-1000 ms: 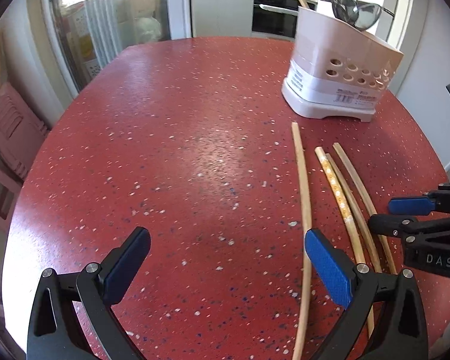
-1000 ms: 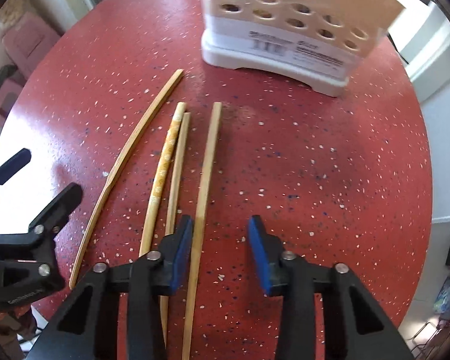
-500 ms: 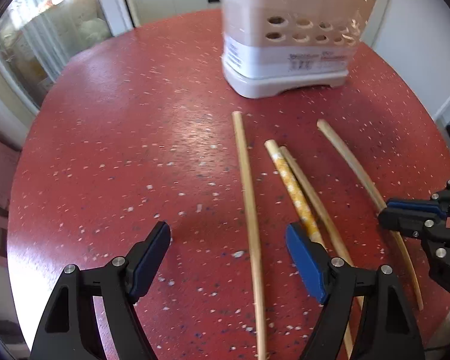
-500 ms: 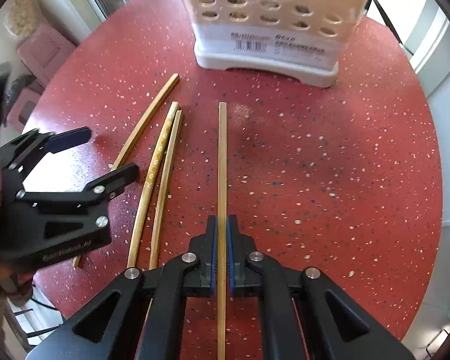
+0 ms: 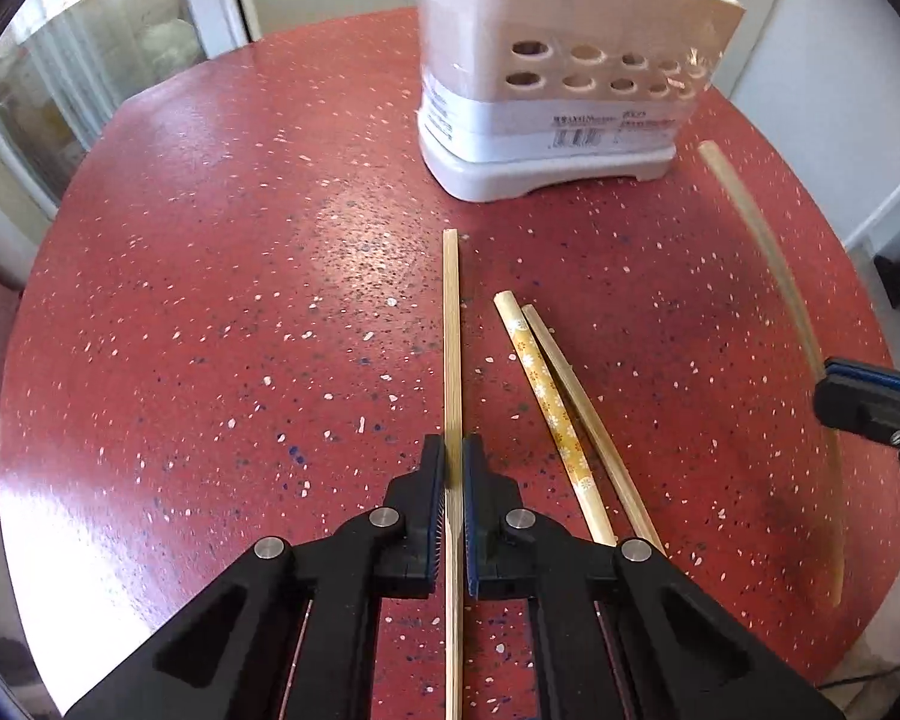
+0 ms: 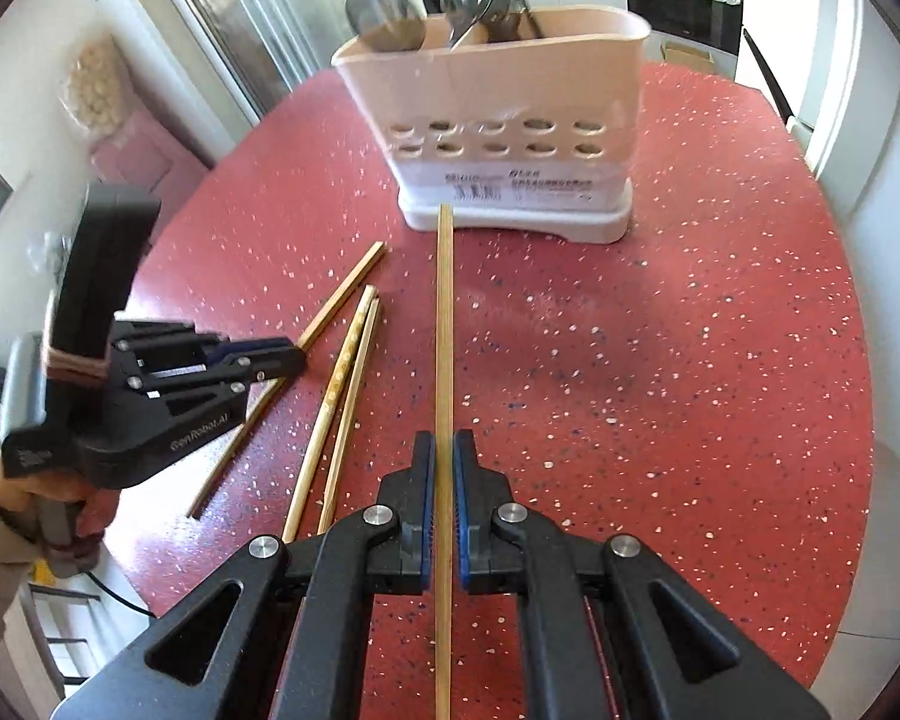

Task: Organize utensils
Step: 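Grasp a plain wooden chopstick with the left tool while the right tool grasps another, then carry both chopsticks upright with both tools over the caddy and lower them in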

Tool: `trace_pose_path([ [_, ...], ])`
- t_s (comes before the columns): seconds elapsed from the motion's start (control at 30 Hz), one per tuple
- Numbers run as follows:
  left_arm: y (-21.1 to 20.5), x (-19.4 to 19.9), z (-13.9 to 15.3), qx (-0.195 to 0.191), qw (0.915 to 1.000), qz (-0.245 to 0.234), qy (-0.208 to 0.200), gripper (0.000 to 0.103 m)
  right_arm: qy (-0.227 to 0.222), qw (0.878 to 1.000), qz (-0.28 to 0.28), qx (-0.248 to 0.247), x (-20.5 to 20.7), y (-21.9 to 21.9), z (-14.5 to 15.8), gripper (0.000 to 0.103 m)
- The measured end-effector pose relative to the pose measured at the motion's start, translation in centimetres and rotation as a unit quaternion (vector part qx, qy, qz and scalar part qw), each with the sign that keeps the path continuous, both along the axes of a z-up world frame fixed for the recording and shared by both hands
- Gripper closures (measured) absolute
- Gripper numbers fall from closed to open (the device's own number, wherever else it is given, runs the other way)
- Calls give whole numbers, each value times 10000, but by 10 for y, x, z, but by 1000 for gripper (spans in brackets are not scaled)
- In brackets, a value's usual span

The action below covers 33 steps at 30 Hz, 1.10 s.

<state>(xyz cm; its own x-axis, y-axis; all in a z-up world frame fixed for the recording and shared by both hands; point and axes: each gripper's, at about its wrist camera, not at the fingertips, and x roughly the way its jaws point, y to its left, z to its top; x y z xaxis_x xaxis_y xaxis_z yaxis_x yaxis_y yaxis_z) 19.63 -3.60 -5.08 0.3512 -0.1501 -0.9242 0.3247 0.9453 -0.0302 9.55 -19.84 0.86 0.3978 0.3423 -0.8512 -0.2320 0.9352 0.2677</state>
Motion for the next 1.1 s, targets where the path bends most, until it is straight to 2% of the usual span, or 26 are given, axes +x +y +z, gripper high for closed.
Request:
trace_pose_path([
  [0.13, 8, -20, 14, -250, 9978, 278, -540, 68, -225, 9997, -56, 98, -8, -11, 14, 97],
  [0.27, 17, -36, 40, -583, 9910, 590, -1049, 68, -466, 9986, -134, 218, -13, -21, 29, 97],
  [0.4, 22, -49, 65, -1077, 9811, 757, -1416, 68, -809, 9960, -206, 304, -20, -29, 46, 97],
  [0.63, 22, -48, 108, -1456, 9612, 873, -2173, 68, -1408, 9878, -421, 523, -13, -38, 71, 97],
  [0.8, 29, -30, 137, -1744, 9443, 990, -2609, 68, -1791, 9795, -619, 679, 4, -47, 91, 97],
  [1.1, 29, 25, 176, -2024, 9224, 1067, -3110, 68, -2376, 9641, -813, 867, 45, -56, 129, 97],
])
